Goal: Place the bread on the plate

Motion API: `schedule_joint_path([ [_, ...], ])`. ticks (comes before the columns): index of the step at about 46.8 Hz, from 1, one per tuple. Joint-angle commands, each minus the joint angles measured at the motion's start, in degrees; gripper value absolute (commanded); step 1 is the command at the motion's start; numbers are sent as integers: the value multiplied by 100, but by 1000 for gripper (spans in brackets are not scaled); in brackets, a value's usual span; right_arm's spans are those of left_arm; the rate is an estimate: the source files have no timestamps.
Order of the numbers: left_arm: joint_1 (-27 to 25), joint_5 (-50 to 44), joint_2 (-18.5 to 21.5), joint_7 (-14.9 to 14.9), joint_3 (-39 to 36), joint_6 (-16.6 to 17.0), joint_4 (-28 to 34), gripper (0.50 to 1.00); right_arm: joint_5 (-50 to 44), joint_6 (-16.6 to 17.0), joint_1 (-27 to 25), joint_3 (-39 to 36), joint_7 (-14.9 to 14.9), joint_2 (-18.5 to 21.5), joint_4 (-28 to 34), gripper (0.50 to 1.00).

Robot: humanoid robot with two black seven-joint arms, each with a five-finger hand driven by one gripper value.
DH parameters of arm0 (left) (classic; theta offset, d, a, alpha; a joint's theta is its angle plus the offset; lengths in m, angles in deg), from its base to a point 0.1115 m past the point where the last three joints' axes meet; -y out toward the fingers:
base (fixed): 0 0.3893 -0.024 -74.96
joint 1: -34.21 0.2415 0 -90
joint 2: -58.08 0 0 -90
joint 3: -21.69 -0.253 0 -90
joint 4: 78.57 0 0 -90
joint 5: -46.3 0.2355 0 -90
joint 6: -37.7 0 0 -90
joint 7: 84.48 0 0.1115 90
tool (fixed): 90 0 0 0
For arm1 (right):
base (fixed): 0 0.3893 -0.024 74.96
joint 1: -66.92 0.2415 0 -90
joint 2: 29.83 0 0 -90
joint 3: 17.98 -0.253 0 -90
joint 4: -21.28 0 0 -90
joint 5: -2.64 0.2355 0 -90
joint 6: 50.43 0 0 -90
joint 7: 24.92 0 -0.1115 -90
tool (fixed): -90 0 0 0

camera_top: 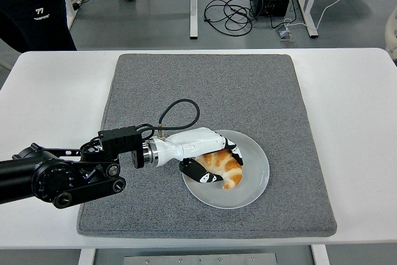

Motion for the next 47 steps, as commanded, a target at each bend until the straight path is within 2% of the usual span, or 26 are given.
schedule_joint_path([
  [1, -8, -120, 0, 9, 3, -1, 0, 500, 0, 0, 0, 0, 0, 0, -1, 1000],
  [30, 1, -551, 18, 18, 3, -10, 52, 504, 0, 0, 0, 0, 0, 0, -1, 1000],
  [42, 36, -718, 62, 18, 29, -10, 123, 757, 0, 0, 0, 0, 0, 0, -1, 1000],
  [47, 36, -867, 97, 18, 82, -10, 210, 810, 0, 0, 0, 0, 0, 0, -1, 1000],
])
